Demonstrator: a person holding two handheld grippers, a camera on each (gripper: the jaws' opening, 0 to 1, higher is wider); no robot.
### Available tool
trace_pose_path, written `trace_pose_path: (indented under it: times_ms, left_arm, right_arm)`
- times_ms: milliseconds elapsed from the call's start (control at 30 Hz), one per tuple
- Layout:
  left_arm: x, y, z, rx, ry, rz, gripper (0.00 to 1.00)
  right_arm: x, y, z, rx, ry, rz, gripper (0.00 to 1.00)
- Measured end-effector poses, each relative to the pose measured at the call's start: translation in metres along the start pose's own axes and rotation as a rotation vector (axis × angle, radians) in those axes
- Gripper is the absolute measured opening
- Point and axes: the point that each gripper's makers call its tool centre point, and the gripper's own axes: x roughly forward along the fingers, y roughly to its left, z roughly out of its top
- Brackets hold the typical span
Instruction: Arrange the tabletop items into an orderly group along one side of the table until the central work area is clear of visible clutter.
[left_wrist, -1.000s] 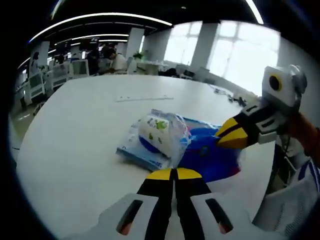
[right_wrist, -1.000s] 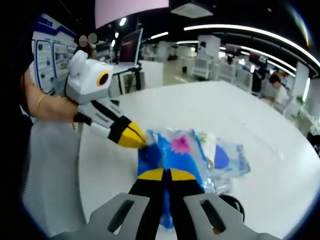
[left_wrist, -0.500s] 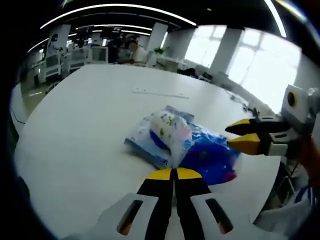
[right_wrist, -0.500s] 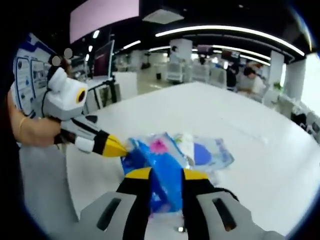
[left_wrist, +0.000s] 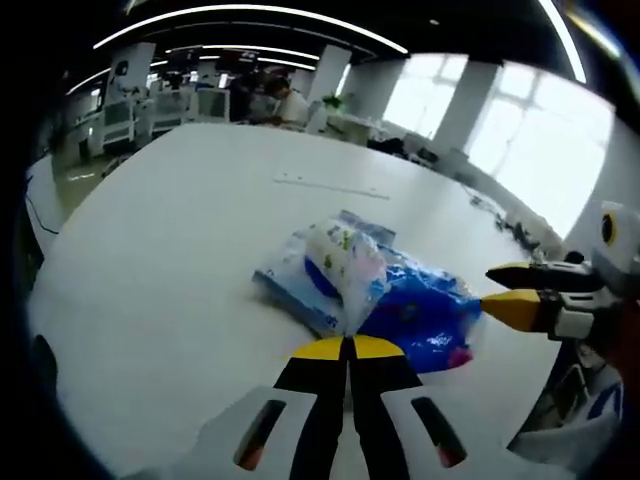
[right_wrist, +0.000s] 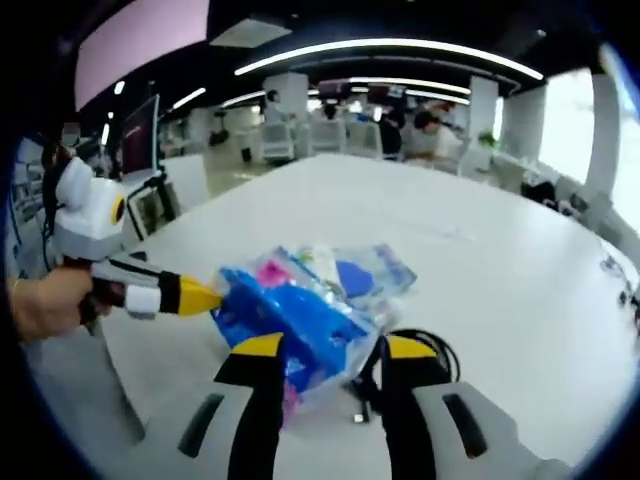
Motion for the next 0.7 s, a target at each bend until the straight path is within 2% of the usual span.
trace_pose_path:
  times_ms: [300, 433, 533, 633, 700]
  left_arm:
    - [-0.002, 0.001, -0.002, -0.016, -0.002, 0.015, 0.00]
    - [-0.002, 0.001, -0.003, -0.024, 0.001, 0.017, 0.00]
    - [-0.002, 0.000, -0.004, -0.024, 0.003, 0.016, 0.00]
    - [-0.002, -0.001, -0.004, -0.019, 0.005, 0.016, 0.00]
    - [-0.002, -0.002, -0.005, -0.017, 0.009, 0.014, 0.00]
  right_arm:
    - [-0.003, -0.002, -0.016, 0.105, 0.027, -0.045, 0.30]
    - [-0.003, 0.002, -0.026, 0.177, 0.047, -0.033, 0.27]
    - [-0.002, 0.005, -0.033, 0.199, 0.054, -0.030, 0.23]
    - [-0.002, 0.006, -0.036, 0.200, 0.059, -0.029, 0.12]
    - [-0.002, 0.007, -0.038, 0.202, 0.061, -0.029, 0.09]
